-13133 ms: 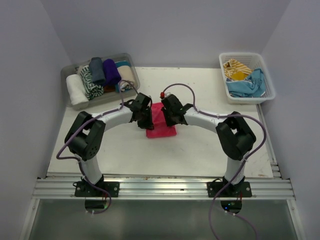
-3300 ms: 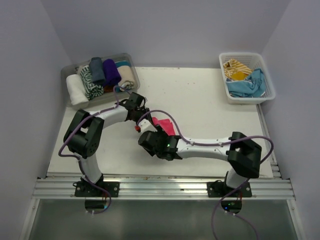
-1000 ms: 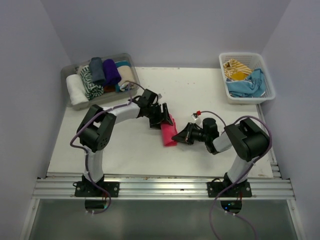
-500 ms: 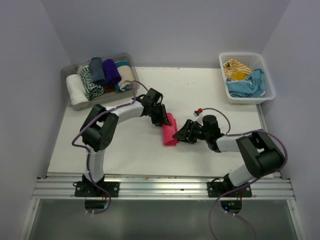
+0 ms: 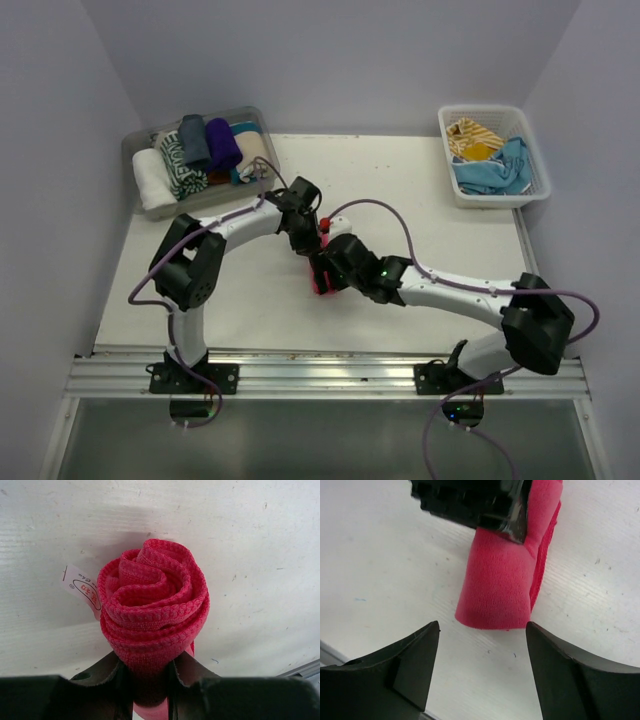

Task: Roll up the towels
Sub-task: Roll the towel

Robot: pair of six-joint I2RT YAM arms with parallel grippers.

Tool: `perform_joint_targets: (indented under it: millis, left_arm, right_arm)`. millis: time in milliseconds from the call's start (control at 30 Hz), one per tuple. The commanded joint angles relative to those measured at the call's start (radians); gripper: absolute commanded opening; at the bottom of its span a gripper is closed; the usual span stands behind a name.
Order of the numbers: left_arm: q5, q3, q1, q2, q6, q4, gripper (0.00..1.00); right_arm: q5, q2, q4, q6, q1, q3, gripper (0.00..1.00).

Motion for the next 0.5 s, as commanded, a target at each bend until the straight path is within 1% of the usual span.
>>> perform_joint_targets:
  millis: [0, 33, 200, 300, 333, 433, 467]
  left_arm:
    - [-0.058, -0.024, 0.006, -0.028, -0.002, -0.058, 0.15]
    - [-0.052, -0.027, 0.006, -0.031, -0.005, -0.058, 0.15]
    - [-0.044, -0.037, 0.006, -0.034, -0.008, -0.049, 0.17]
    - [-0.038, -0.044, 0.006, -0.034, -0.012, -0.042, 0.20]
    - [-0.034, -0.044, 0.006, -0.033, -0.012, -0.042, 0.22]
    - [-0.027, -0.048, 0.006, -0.036, -0.010, -0.036, 0.31]
    - [-0.027, -0.048, 0.006, -0.039, -0.007, -0.035, 0.38]
  right_arm:
    - [0.254, 0.101, -0.130, -0.084, 0.083, 0.080, 0.75]
    - [0.268, 0.142, -0.123, -0.087, 0.090, 0.085, 0.76]
    - [0.275, 0.239, -0.075, -0.070, 0.104, 0.111, 0.76]
    - [0.294, 0.276, -0.072, -0.044, 0.103, 0.119, 0.64]
    - [0.294, 0.277, -0.066, -0.039, 0.104, 0.114, 0.49]
    - [0.280, 0.267, -0.029, -0.030, 0.101, 0.087, 0.29]
    - [0.269, 0.263, -0.011, -0.028, 0.094, 0.080, 0.18]
